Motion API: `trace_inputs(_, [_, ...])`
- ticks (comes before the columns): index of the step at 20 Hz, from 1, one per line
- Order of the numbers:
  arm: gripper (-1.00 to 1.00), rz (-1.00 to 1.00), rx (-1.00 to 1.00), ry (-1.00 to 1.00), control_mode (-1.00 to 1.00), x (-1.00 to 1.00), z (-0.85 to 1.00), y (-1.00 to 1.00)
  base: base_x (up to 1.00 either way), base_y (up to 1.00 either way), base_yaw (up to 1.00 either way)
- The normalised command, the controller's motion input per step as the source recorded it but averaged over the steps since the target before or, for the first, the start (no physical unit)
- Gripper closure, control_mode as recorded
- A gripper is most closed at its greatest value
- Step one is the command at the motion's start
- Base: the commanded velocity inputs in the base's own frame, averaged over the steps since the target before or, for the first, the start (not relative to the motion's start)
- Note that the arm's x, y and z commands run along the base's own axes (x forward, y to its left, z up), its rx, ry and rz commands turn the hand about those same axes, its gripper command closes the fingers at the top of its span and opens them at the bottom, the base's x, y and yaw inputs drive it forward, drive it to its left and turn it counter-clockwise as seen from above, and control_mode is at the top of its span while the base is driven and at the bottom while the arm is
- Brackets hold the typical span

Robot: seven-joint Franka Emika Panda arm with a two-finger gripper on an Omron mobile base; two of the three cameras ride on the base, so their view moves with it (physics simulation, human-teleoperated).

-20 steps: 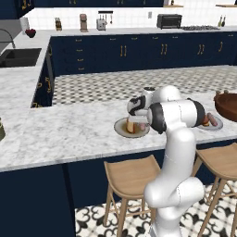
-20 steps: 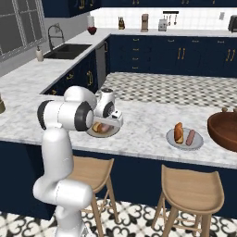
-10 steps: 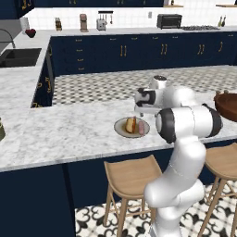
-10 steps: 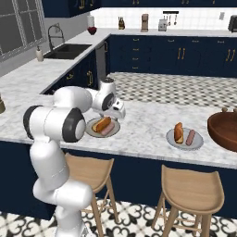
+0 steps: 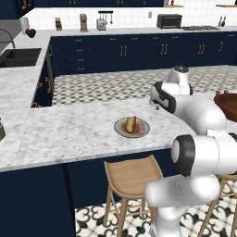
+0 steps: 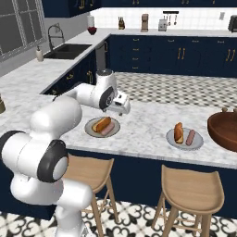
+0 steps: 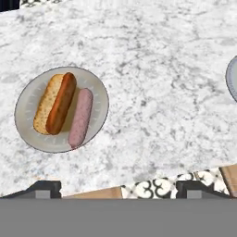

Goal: Place one bun and one sausage from the bowl on each plate.

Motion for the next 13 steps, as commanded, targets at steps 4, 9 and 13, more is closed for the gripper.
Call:
trace_inputs(4, [-1.0,-0.07,-0.12,0.0,-1.0,-0.69,0.27,-0.73,0.0,0.0,0.0])
trace_inputs(9, [-1.0,-0.07,-0.02,0.0,-1.0,-0.99,-0.02,-0.67,0.0,0.0,0.0])
trace_inputs(13, [-1.0,-0.04,0.0,0.0,-1.0,-1.0,-0.09,-0.21,0.0,0.0,0.0])
